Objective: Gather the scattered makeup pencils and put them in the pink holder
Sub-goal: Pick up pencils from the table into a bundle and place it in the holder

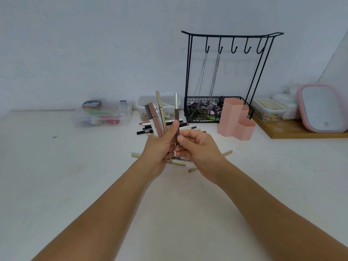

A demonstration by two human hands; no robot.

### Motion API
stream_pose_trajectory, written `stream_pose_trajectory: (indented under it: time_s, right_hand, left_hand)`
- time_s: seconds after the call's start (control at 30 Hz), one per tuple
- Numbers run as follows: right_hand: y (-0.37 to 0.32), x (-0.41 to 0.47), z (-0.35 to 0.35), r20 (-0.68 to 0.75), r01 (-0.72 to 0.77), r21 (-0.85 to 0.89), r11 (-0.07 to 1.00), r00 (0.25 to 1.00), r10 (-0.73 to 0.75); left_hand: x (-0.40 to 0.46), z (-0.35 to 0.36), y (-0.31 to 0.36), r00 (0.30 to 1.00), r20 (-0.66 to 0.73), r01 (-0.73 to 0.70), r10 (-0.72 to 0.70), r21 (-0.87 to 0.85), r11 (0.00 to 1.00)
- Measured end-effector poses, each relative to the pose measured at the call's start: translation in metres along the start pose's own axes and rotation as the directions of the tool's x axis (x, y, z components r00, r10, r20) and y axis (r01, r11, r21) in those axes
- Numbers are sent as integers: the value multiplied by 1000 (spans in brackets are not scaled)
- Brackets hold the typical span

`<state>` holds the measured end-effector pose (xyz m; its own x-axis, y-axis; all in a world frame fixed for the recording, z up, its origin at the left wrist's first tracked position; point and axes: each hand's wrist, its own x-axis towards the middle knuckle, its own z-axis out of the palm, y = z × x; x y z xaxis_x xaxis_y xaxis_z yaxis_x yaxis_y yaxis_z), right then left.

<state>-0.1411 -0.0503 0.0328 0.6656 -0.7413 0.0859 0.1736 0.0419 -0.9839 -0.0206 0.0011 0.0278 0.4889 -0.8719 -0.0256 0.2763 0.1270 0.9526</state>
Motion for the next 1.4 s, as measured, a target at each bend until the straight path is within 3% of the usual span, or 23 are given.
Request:
stream_pose_trajectory:
  time_s: [0.13, 0.27, 0.3, 0.37, 0.43, 0.57, 0.97, 1.17, 1.4]
  right_hand:
    - [1, -1, 5, -31, 143, -231, 962, 988, -154]
    - [-2, -3, 1, -44, 98, -242, 965, 993, -112]
    - [-2, -2, -4, -73, 93, -331, 939, 990, -123]
    - [-3, 3, -20, -86, 88, -680, 728, 976, -198]
    - [-2, 6, -34, -13, 67, -872, 486, 987, -159]
    - [4, 3, -45, 52, 70, -926, 371, 997, -58]
    - [7, 1, -35, 84, 118, -940, 319, 989, -119]
    - [5, 7, -42, 5, 82, -895, 438, 985, -175]
    - [2, 12, -52, -107, 20, -872, 489, 967, -231]
  left_hand:
    - [-4, 7, 2, 996, -18, -84, 85, 44, 995]
    - [5, -1, -1, 980, -166, -80, 111, 179, 981]
    - [7, -4, -1, 975, -194, -73, 111, 192, 979]
    - [9, -11, 0, 967, -229, -62, 108, 200, 978]
    - [11, -17, 2, 962, -257, -57, 97, 160, 986]
    - [9, -20, 6, 967, -243, -69, 83, 68, 995]
    - [17, -1, 11, 979, -144, -101, 146, 277, 955]
    - [17, 5, -1, 974, -223, 2, 32, 152, 988]
    - [7, 2, -1, 989, -117, -75, 88, 111, 991]
